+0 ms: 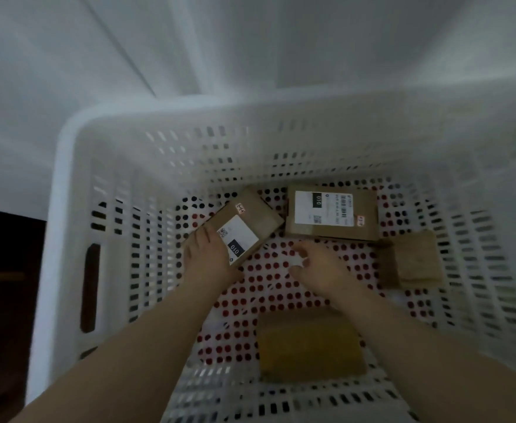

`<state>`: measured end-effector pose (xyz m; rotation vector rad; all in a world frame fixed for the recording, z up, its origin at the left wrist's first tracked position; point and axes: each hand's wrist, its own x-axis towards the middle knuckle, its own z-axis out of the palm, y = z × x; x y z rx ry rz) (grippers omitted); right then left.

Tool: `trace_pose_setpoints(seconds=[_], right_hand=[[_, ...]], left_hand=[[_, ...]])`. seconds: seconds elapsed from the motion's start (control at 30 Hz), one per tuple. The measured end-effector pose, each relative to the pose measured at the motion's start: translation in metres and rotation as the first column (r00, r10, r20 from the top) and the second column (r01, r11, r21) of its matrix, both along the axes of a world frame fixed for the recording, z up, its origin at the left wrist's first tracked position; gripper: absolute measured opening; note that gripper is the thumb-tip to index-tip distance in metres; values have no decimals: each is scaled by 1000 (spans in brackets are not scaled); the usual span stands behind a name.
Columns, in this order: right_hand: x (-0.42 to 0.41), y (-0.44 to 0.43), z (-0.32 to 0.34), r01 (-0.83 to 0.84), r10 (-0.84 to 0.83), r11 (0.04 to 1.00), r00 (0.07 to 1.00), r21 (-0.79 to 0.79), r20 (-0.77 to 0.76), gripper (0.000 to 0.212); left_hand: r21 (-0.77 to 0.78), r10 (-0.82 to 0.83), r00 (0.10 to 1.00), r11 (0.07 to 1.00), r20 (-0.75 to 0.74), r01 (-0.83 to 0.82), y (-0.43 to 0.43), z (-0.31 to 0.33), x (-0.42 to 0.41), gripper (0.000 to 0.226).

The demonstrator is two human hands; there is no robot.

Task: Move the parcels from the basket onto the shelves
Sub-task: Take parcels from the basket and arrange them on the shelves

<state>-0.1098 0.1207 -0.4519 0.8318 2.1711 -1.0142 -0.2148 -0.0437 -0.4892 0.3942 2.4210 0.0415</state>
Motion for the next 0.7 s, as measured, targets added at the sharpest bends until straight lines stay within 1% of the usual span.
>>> trace_pose_setpoints(seconds=[0.07, 0.17, 0.27, 0.37, 0.47, 0.53, 0.63, 0.7], right_hand=[[-7, 2, -23, -30, 30, 1000, 1000, 0, -2, 53], [-13, 4, -49, -44, 44, 999, 999, -14, -16, 54], [-15, 6, -62, -40, 39, 999, 999, -28, -17, 53], [-11, 9, -55, 8, -8, 1000, 1000, -30, -28, 50], [-2, 15, -22, 65, -64, 998, 995, 15, -82, 45], [0, 22, 11, 102, -91, 992, 986, 73, -141, 44], [-1, 33, 75, 148, -104, 973, 966, 175, -235, 44], [-1, 40, 122, 131, -66, 964, 959, 230, -274, 43]], left_hand=[[-78, 14, 1000, 997, -9, -14, 5, -24, -10, 136], [-134, 43, 999, 990, 16, -41, 9, -53, -24, 147], [-156, 27, 999, 987, 19, -23, 14, -64, -29, 151], [-167, -19, 1000, 986, -21, 15, 16, -56, -24, 150], [-166, -88, 996, 982, 10, 89, 16, -20, -16, 148], [-174, -207, 977, 962, 44, 211, 16, 17, -11, 146], [-128, -406, 913, 905, 35, 406, 17, 83, 1, 140], [-80, -523, 852, 849, 3, 522, 22, 130, 7, 139]])
